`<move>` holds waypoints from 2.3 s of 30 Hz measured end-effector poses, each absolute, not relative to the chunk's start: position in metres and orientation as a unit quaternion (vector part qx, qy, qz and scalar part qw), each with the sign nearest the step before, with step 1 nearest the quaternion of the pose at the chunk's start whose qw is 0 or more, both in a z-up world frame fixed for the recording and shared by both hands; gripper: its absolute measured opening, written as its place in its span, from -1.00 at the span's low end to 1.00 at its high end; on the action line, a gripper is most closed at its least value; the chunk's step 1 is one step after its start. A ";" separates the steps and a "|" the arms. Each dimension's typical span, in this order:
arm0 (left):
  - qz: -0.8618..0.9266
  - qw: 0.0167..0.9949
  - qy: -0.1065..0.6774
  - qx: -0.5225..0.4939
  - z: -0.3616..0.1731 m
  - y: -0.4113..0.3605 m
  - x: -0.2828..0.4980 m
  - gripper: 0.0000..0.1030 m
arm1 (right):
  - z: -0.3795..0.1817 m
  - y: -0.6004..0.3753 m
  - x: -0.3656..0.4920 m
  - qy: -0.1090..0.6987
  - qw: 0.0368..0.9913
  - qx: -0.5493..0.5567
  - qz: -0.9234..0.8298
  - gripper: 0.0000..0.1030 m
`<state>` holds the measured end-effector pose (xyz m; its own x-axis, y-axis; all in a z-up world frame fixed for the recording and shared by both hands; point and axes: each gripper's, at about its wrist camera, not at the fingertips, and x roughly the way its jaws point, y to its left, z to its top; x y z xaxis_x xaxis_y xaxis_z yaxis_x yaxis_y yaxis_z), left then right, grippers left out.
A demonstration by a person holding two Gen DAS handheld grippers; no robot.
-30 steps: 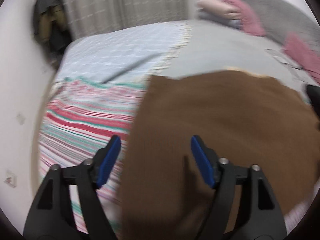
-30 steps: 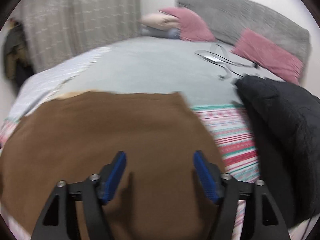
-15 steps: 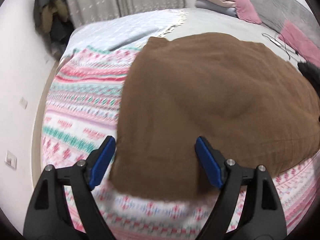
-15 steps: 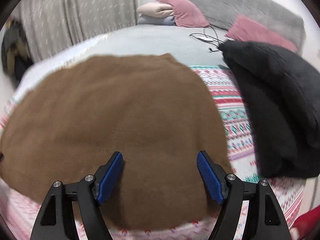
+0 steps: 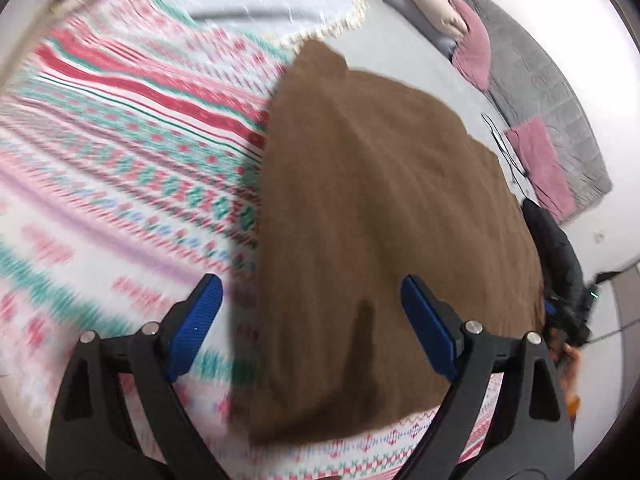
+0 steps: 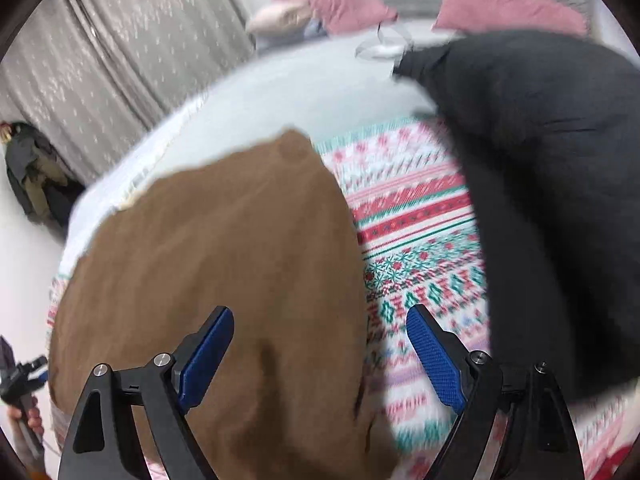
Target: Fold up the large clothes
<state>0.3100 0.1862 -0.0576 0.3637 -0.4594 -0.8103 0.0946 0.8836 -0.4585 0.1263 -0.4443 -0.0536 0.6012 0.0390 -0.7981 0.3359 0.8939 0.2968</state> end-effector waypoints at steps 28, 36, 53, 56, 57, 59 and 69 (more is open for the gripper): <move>-0.215 0.837 0.449 -0.226 0.081 0.147 0.252 -0.71 | 0.030 -0.414 0.120 0.359 0.877 0.310 0.077 -0.74; -0.205 0.814 0.501 -0.210 0.059 0.198 0.184 -0.53 | 0.016 -0.410 0.048 0.409 0.858 0.296 0.090 -0.64; -0.096 0.936 0.337 -0.026 0.048 0.124 0.120 0.54 | 0.009 -0.295 0.023 0.310 0.947 0.028 -0.085 0.55; -0.124 0.923 0.363 -0.031 0.014 0.098 0.137 0.54 | -0.015 -0.265 0.041 0.317 0.947 0.004 -0.039 0.56; -0.116 0.921 0.371 -0.027 0.001 0.098 0.143 0.54 | -0.027 -0.264 0.046 0.325 0.945 0.011 -0.029 0.56; -0.081 0.914 0.398 -0.021 -0.033 0.106 0.155 0.54 | -0.048 -0.274 0.051 0.334 0.942 0.024 -0.037 0.56; 0.025 0.901 0.430 -0.059 -0.015 0.158 0.128 0.49 | -0.059 -0.343 0.041 0.373 0.912 0.052 -0.165 0.56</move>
